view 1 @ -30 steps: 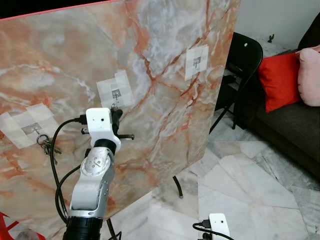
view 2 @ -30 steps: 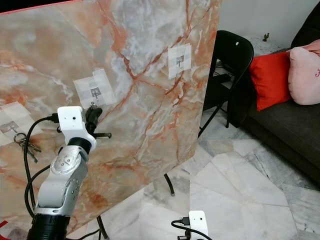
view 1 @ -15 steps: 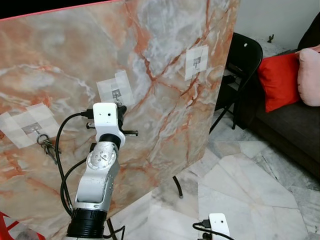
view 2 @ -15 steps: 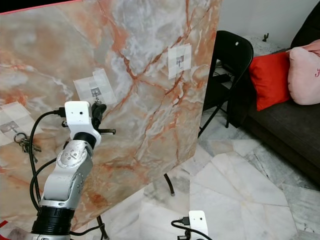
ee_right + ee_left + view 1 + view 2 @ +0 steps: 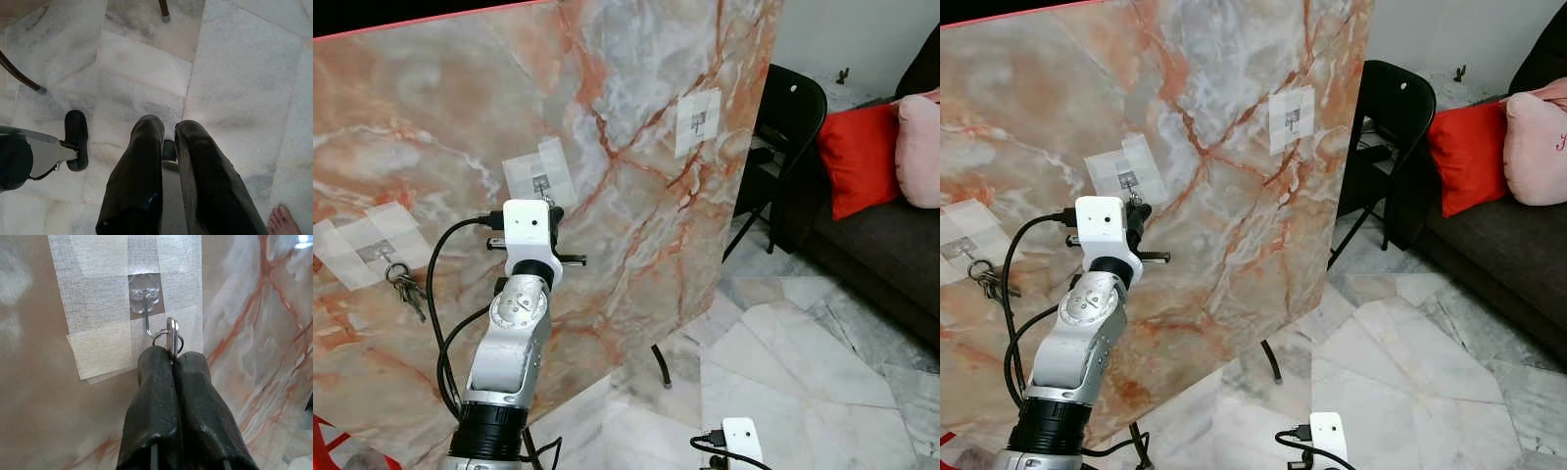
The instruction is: Hang keys on a hook
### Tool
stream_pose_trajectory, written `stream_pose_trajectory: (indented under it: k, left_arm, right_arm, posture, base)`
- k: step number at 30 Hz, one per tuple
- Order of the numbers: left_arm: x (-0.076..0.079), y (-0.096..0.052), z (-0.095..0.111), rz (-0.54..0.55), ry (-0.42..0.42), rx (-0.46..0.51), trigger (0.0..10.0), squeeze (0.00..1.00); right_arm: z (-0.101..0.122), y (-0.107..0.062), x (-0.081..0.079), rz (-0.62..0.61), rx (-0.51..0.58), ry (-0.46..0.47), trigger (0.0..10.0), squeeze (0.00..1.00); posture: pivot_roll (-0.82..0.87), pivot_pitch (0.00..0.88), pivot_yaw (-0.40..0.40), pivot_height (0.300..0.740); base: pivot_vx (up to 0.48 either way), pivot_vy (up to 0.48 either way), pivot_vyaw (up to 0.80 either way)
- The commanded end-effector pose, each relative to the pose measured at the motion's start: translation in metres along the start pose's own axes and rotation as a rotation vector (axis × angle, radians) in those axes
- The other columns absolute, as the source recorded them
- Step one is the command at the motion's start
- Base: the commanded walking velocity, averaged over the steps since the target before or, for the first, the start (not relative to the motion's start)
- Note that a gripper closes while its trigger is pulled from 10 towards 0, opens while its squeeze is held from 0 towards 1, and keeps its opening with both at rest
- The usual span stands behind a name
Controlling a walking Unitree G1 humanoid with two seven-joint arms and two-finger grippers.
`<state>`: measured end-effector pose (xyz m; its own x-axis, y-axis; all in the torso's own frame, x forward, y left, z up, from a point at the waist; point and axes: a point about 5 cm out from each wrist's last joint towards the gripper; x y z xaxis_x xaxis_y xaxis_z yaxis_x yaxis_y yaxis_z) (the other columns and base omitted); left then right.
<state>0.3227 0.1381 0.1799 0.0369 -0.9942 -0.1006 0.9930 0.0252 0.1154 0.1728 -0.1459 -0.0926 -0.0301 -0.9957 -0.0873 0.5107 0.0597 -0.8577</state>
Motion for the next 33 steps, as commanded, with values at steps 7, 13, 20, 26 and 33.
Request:
stream_pose_trajectory:
  k: [7, 13, 20, 26, 33]
  left_arm:
    - [-0.004, 0.005, 0.005, 0.05, 0.025, 0.003, 10.0, 0.0]
    - [0.002, 0.005, 0.001, -0.016, -0.038, -0.025, 10.0, 0.0]
    - [0.001, 0.003, -0.004, -0.018, -0.01, -0.045, 10.0, 0.0]
    - [0.007, 0.002, -0.006, -0.085, -0.082, -0.059, 10.0, 0.0]
    - [0.006, 0.0, -0.007, -0.138, -0.26, -0.047, 10.0, 0.0]
  right_arm:
    - [-0.001, 0.0, -0.002, 0.0, -0.006, 0.009, 10.0, 0.0]
    - [-0.001, 0.0, -0.002, 0.0, -0.007, 0.008, 10.0, 0.0]
    - [-0.001, 0.0, -0.002, 0.0, -0.007, 0.009, 10.0, 0.0]
    - [-0.001, 0.0, -0.002, 0.0, -0.007, 0.01, 10.0, 0.0]
    - [-0.001, 0.0, -0.002, 0.0, -0.008, 0.01, 10.0, 0.0]
  posture:
    - [0.01, 0.0, -0.007, 0.74]
    - [0.01, 0.0, -0.006, 0.74]
    - [0.01, 0.0, -0.006, 0.74]
    - [0.01, 0.0, -0.005, 0.74]
    - [0.01, 0.0, -0.008, 0.74]
  base:
    - [0.0, 0.0, 0.0]
    - [0.0, 0.0, 0.0]
    - [0.0, 0.0, 0.0]
    - [0.0, 0.0, 0.0]
    - [0.0, 0.0, 0.0]
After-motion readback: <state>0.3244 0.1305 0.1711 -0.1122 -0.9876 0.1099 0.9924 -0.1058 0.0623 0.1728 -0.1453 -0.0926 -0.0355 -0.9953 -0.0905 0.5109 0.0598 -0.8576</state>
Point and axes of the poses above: a point about 5 cm out from each wrist's last joint towards the gripper, its own y axis pointing out of the wrist towards the gripper, its own z axis along the axis of the wrist's last joint, x = y × z, and after that the axes turned 5 degrees about y, right-handed
